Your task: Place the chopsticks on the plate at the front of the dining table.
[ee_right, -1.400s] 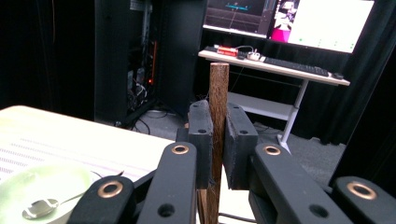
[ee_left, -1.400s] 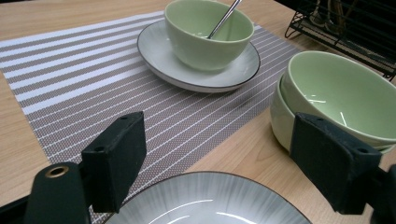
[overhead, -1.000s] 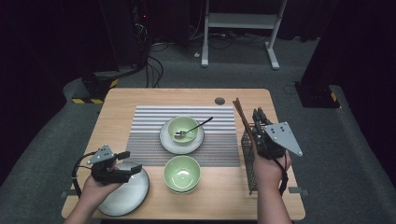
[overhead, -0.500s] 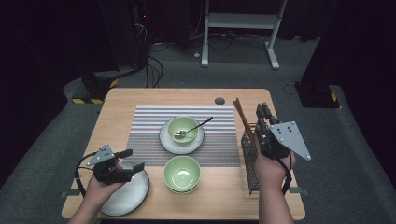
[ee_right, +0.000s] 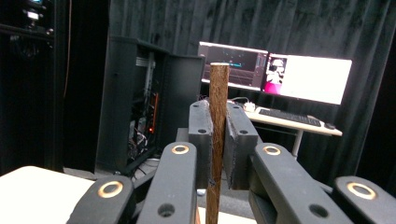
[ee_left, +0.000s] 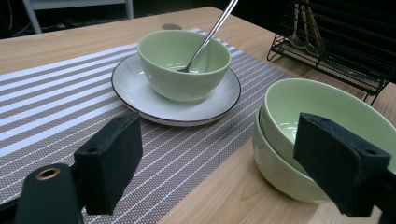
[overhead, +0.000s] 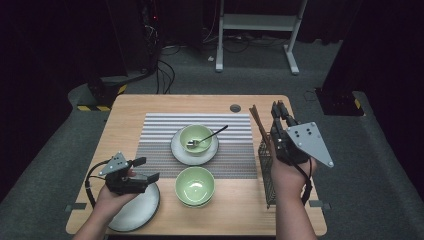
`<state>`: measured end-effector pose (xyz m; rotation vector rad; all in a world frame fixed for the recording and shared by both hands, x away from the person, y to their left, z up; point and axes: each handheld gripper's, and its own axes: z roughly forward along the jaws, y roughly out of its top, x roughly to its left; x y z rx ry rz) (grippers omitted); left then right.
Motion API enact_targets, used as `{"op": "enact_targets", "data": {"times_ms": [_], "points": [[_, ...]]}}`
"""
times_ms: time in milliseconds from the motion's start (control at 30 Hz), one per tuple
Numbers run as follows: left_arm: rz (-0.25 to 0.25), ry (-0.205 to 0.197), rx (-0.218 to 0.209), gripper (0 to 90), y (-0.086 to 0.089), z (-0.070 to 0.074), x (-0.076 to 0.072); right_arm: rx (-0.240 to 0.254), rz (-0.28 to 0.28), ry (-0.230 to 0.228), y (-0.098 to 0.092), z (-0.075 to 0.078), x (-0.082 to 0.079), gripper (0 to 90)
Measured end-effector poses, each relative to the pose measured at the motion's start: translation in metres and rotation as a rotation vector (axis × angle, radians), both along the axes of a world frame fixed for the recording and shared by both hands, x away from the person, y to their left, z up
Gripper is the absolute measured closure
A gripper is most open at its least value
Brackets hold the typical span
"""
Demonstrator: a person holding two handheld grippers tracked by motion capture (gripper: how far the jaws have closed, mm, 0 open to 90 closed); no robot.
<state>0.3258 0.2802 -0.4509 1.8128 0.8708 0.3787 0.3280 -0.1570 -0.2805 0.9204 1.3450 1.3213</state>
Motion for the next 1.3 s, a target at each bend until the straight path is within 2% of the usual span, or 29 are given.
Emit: {"op": "enact_targets", "data": {"times_ms": [167, 233, 333, 433, 600, 700, 933, 1133, 1300], "points": [[-0.007, -0.014, 0.003, 15.4, -0.004, -0.003, 0.002, 0.001, 0.027, -0.009, 0.011, 0.003, -0.002, 83.0], [-0.008, -0.002, -0.014, 15.3, -0.006, -0.004, 0.003, 0.002, 0.042, -0.002, 0.016, 0.003, -0.001, 83.0], [0.015, 0.009, 0.003, 14.8, -0.011, -0.004, 0.004, 0.001, 0.057, -0.001, 0.023, 0.000, 0.000, 83.0], [0.005, 0.012, -0.003, 14.8, -0.015, -0.002, 0.006, -0.004, 0.071, 0.000, 0.032, -0.002, 0.001, 83.0], [0.008, 0.024, 0.012, 14.6, -0.023, 0.001, 0.009, 0.001, 0.103, 0.002, 0.045, -0.005, 0.001, 83.0], [-0.005, 0.036, 0.035, 14.7, -0.028, 0.003, 0.011, -0.001, 0.120, 0.005, 0.053, -0.008, 0.001, 83.0], [-0.028, 0.007, 0.058, 14.7, -0.034, 0.007, 0.011, 0.001, 0.160, 0.016, 0.070, -0.014, 0.001, 83.0], [-0.034, 0.014, 0.095, 15.0, -0.038, 0.009, 0.014, 0.006, 0.192, 0.030, 0.083, -0.021, 0.001, 83.0], [-0.054, 0.021, 0.072, 15.4, -0.036, 0.009, 0.016, 0.002, 0.212, 0.038, 0.092, -0.025, 0.001, 83.0]]}}
